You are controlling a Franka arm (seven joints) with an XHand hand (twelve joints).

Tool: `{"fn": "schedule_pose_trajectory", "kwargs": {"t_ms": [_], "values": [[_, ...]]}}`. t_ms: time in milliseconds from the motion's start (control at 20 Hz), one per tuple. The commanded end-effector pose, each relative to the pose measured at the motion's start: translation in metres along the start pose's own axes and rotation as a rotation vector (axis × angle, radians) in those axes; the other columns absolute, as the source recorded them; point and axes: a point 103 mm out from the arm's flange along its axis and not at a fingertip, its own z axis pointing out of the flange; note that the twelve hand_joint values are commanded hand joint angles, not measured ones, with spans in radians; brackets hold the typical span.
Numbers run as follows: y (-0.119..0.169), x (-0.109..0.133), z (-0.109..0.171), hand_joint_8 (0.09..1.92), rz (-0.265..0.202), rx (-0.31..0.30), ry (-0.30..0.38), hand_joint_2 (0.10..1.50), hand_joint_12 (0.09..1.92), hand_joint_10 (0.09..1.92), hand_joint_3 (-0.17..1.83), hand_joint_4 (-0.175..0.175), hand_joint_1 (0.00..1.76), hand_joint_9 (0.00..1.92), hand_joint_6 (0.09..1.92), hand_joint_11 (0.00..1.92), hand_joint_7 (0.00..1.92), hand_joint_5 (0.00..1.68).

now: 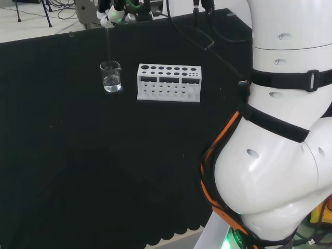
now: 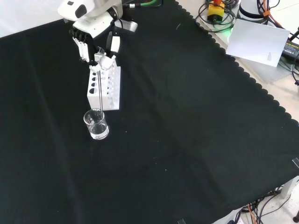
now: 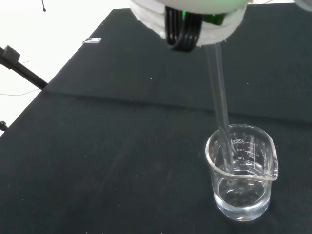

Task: Put the glass rod back on the white test tube rack.

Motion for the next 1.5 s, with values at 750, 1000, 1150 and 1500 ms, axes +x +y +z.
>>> {"fn": "schedule_pose_trajectory", "kwargs": {"t_ms": [750, 1000, 1150, 1500], "values": [[-0.014, 0.0, -0.039, 0.96, 0.017, -0.062, 0.006, 0.76, 0.61, 0.38, 0.51, -0.175, 1.32, 1.85, 0.32, 1.69, 1.25, 1.26], [-0.025, -0.004, -0.053, 0.96, 0.025, -0.085, 0.011, 0.76, 0.61, 0.38, 0.51, -0.175, 1.32, 1.86, 0.32, 1.69, 1.25, 1.26], [-0.027, -0.006, -0.055, 0.96, 0.027, -0.087, 0.009, 0.76, 0.61, 0.38, 0.51, -0.175, 1.32, 1.86, 0.32, 1.69, 1.25, 1.27], [-0.041, -0.019, -0.07, 0.96, 0.033, -0.111, 0.016, 0.76, 0.61, 0.38, 0.51, -0.175, 1.32, 1.86, 0.32, 1.69, 1.24, 1.27]]}}
